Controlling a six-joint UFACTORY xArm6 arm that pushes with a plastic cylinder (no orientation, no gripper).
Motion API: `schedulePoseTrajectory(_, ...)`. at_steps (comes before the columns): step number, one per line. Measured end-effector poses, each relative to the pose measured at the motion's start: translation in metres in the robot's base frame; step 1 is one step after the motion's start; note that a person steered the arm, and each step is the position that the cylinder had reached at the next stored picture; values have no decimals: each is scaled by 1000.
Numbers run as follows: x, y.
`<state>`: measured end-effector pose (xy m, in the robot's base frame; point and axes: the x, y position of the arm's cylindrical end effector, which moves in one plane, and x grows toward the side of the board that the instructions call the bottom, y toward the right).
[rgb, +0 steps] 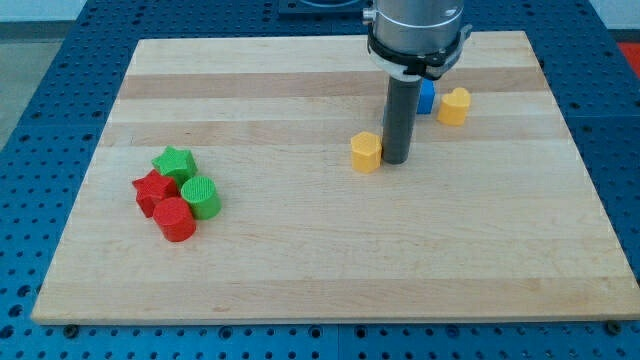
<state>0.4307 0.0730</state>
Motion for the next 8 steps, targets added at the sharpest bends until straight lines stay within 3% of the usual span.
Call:
schedulePoseTrajectory(5, 21, -126)
schedulePoseTrajectory(8, 17, -119)
